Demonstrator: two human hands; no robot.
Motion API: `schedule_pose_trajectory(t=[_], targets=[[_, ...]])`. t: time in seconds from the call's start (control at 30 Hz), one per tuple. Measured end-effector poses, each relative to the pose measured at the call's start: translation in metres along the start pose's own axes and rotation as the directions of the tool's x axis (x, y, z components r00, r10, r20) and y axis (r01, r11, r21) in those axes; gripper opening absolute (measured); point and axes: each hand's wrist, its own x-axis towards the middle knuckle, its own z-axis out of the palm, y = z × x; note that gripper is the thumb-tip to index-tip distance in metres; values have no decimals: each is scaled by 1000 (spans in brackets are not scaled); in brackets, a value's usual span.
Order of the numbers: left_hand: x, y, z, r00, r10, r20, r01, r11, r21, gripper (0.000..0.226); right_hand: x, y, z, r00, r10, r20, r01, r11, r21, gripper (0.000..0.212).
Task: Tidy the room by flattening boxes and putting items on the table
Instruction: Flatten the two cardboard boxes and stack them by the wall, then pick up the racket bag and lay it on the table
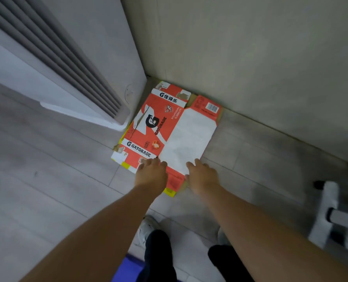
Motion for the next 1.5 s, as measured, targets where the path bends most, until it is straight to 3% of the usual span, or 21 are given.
schedule_pose_trajectory(t=[0.2, 0.3, 0.43, 0.63, 0.8, 0.97, 1.17, 1.33, 1.5], targets=[[-85, 64, -75, 995, -49, 82, 44, 997, 67, 38, -112, 20, -103, 989, -103, -104, 106, 994, 30, 26], [-150, 92, -121, 997, -73, 13, 73, 997, -9, 33, -177, 29, -164, 985, -150, -83, 147, 988, -43, 15], [-238, 111, -196, 995, -87, -49, 87, 996, -14, 29, -249, 26, -246, 982, -179, -63, 172, 979, -106, 20], [-353, 98, -264, 950, -302, -80, 291, 949, -125, 25, -326, -41, -316, 924, -379, -54, 360, 908, -215, 20], [-455, 46, -259, 885, -462, -55, 440, 870, -225, 24, -374, -133, -317, 844, -536, 32, 519, 800, -301, 23], [-564, -13, -229, 753, -657, -9, 628, 724, -286, 33, -417, -232, -294, 721, -667, 187, 669, 600, -439, 23], [-661, -46, -185, 563, -825, 47, 770, 504, -390, 31, -477, -324, -253, 548, -783, 293, 796, 382, -469, 27], [-715, -42, -128, 434, -888, 150, 815, 317, -484, 35, -517, -369, -202, 384, -800, 462, 871, 149, -467, 26], [-749, -15, -81, 259, -911, 320, 835, 45, -548, 29, -542, -402, -157, 244, -731, 637, 894, -84, -440, 19]])
